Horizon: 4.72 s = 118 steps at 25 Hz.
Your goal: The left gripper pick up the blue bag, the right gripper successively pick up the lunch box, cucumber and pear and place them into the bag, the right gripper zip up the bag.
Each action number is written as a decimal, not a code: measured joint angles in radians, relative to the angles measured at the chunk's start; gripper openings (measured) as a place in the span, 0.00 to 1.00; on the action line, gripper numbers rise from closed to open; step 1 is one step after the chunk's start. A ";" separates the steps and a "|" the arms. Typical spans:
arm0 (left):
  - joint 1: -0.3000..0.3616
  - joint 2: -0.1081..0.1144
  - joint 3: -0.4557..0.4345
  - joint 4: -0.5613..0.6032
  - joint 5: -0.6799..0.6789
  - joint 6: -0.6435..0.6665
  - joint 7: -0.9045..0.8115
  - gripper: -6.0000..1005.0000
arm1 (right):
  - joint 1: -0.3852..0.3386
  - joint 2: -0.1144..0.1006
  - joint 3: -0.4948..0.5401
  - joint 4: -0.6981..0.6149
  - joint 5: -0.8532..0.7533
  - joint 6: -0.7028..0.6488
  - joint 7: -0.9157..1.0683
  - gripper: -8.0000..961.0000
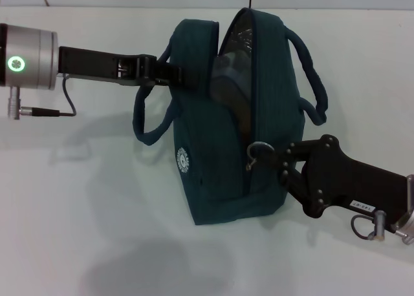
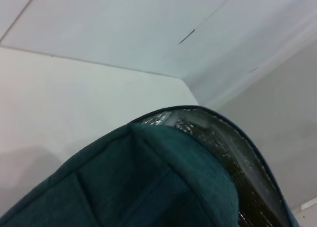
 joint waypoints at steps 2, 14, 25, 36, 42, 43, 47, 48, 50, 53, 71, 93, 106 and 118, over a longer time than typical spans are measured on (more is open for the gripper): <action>0.013 -0.003 -0.002 0.000 -0.024 0.000 0.034 0.25 | 0.000 0.000 0.000 0.000 0.000 -0.003 0.000 0.03; 0.124 -0.011 -0.002 0.000 -0.200 0.006 0.196 0.53 | 0.000 0.001 0.049 -0.015 0.009 -0.042 -0.027 0.03; 0.229 -0.037 -0.002 -0.056 -0.371 0.038 0.431 0.80 | 0.060 0.003 0.096 -0.016 0.118 -0.036 -0.026 0.04; 0.311 -0.041 -0.002 -0.109 -0.452 0.061 0.597 0.79 | 0.223 0.004 0.016 -0.022 0.125 0.061 -0.018 0.04; 0.368 -0.044 -0.019 -0.163 -0.505 0.061 0.728 0.79 | 0.275 0.004 -0.017 -0.027 0.124 0.103 -0.020 0.04; 0.379 -0.045 -0.032 -0.177 -0.505 0.061 0.753 0.79 | 0.279 0.004 -0.017 -0.027 0.124 0.110 -0.021 0.04; 0.410 -0.051 -0.053 -0.226 -0.500 0.061 0.857 0.79 | 0.290 0.004 -0.013 -0.028 0.125 0.143 -0.025 0.04; 0.415 -0.053 -0.051 -0.237 -0.496 0.061 0.886 0.79 | 0.293 0.004 -0.013 -0.028 0.125 0.149 -0.026 0.04; 0.417 -0.055 -0.049 -0.249 -0.488 0.062 0.913 0.79 | 0.297 0.004 -0.014 -0.028 0.124 0.154 -0.027 0.04; 0.406 -0.063 -0.046 -0.281 -0.430 0.062 0.977 0.79 | 0.302 0.004 -0.017 -0.027 0.124 0.167 -0.027 0.04; 0.294 -0.065 -0.049 -0.404 -0.425 0.001 1.075 0.74 | 0.308 0.004 -0.019 -0.026 0.124 0.190 -0.029 0.05; 0.263 -0.060 -0.042 -0.454 -0.388 0.001 1.146 0.06 | 0.299 0.004 -0.007 -0.026 0.137 0.180 -0.029 0.05; 0.269 -0.059 -0.037 -0.447 -0.321 0.013 1.154 0.06 | 0.282 0.005 0.017 -0.036 0.151 0.180 -0.030 0.05; 0.263 -0.011 0.096 -0.442 -0.310 0.086 1.144 0.06 | 0.258 0.000 0.062 -0.024 0.188 0.210 -0.028 0.06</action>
